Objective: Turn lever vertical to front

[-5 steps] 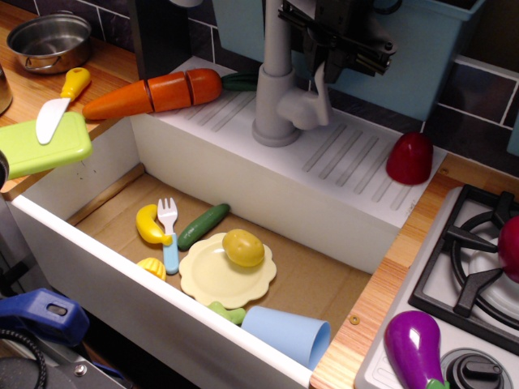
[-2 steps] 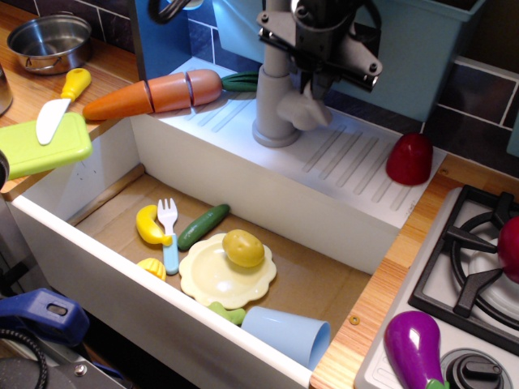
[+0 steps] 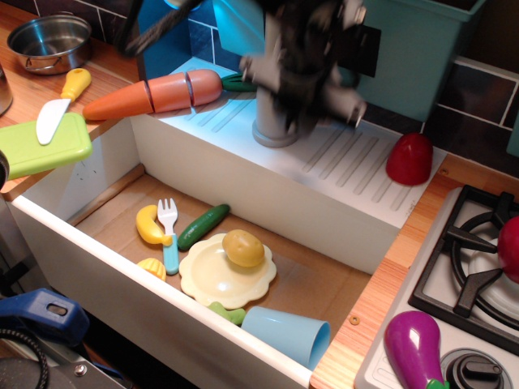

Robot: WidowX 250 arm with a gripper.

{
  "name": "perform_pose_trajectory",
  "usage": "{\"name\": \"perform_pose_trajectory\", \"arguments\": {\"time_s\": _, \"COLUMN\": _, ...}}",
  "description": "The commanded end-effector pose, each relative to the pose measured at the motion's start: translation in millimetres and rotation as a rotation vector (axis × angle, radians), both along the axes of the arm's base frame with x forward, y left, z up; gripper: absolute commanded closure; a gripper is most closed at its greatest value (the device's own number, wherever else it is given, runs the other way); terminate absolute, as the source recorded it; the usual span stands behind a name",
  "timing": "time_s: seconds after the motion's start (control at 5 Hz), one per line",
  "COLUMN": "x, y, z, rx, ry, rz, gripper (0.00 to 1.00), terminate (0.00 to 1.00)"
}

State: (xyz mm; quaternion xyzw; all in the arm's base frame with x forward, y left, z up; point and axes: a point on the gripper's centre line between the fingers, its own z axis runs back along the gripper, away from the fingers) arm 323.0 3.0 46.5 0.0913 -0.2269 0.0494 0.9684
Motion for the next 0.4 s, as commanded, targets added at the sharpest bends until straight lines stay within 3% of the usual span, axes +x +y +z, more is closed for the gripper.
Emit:
{"name": "perform_pose_trajectory", "arguments": {"time_s": 0.0, "x": -8.3, "y": -2.7, "z": -12.3, "rx": -0.044, "ry": -0.021, "rz": 0.029, "gripper": 1.0, "terminate": 0.0}}
{"name": "perform_pose_trajectory", "arguments": {"time_s": 0.2, "x": -11.2, "y": -2.4, "z": -13.2, "rx": -0.051, "ry": -0.019, "rz": 0.0, "gripper": 0.0, "terminate": 0.0}}
